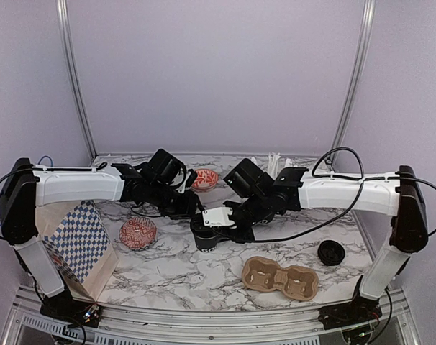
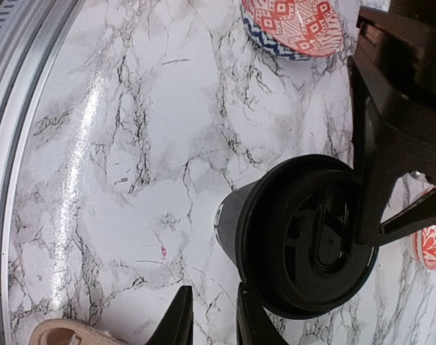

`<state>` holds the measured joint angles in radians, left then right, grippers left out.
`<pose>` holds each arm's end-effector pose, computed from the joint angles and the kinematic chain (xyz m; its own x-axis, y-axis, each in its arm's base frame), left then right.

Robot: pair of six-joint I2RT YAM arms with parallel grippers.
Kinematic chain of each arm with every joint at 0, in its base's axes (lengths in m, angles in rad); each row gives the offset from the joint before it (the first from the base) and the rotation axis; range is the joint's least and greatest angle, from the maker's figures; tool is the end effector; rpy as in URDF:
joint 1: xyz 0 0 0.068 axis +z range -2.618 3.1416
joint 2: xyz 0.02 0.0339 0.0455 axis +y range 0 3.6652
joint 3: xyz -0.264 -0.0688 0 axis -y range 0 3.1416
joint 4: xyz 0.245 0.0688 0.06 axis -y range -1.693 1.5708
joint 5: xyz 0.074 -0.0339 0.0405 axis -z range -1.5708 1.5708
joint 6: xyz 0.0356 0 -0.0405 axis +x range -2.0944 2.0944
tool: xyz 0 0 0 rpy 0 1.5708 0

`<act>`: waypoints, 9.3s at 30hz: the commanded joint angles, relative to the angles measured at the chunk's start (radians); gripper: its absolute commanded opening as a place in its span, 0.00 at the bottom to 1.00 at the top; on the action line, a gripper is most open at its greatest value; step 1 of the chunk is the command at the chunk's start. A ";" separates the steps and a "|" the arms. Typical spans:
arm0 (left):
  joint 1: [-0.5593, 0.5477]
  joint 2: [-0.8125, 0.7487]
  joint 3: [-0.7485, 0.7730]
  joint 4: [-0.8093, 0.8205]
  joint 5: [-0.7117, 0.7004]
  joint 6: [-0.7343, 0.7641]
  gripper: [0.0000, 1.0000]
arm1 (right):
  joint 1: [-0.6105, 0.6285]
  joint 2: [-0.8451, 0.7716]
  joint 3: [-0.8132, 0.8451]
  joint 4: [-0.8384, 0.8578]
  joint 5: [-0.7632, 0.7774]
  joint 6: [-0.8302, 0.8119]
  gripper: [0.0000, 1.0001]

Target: Pack the takeout coffee

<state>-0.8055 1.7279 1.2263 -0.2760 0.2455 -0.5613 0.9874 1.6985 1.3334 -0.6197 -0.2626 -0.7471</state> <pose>0.2586 -0.2817 0.2329 -0.8477 0.1371 -0.5125 0.4351 0.7325 -0.5237 0.1927 0.3087 0.2536 0.2647 -0.7902 -0.5527 -0.9612 -0.1701 -0.2171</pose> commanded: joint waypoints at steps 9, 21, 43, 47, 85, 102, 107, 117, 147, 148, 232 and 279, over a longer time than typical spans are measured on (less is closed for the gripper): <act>-0.005 0.052 -0.040 -0.135 -0.012 0.029 0.41 | 0.025 0.027 -0.013 0.063 0.145 -0.024 0.21; -0.004 0.062 -0.045 -0.133 -0.006 0.034 0.41 | 0.040 0.065 -0.066 0.098 0.192 -0.070 0.20; -0.003 0.042 -0.075 -0.131 0.000 0.052 0.41 | 0.056 0.077 -0.156 0.059 0.150 -0.034 0.10; -0.003 0.024 -0.041 -0.130 -0.001 0.068 0.41 | 0.056 0.029 -0.038 -0.002 0.048 0.018 0.22; 0.050 -0.243 0.082 -0.140 -0.373 0.100 0.79 | -0.076 0.268 0.330 -0.160 -0.161 0.224 0.96; 0.059 -0.255 0.067 -0.135 -0.369 0.111 0.79 | -0.077 0.235 0.370 -0.170 -0.155 0.242 0.68; 0.070 -0.265 0.074 -0.138 -0.372 0.127 0.79 | -0.084 0.176 0.444 -0.208 -0.184 0.231 0.68; 0.082 -0.264 0.121 -0.152 -0.357 0.162 0.79 | -0.327 0.090 0.764 -0.212 -0.216 0.312 0.68; 0.083 -0.168 0.134 -0.151 -0.250 0.220 0.79 | -0.968 -0.468 -0.089 -0.036 0.159 0.450 0.69; 0.082 -0.169 0.132 -0.151 -0.250 0.220 0.79 | -0.975 -0.472 -0.112 -0.037 0.154 0.451 0.69; 0.081 -0.151 0.135 -0.192 -0.171 0.253 0.78 | -1.009 0.162 0.165 -0.083 -0.076 0.325 0.14; 0.130 -0.226 0.215 -0.266 -0.512 0.272 0.94 | 0.017 -0.018 0.342 -0.258 -0.031 -0.041 0.00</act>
<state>-0.6842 1.5185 1.4372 -0.5220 -0.2630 -0.2874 0.9619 1.6577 1.7317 -0.8234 -0.3267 -0.7315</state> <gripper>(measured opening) 0.943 0.012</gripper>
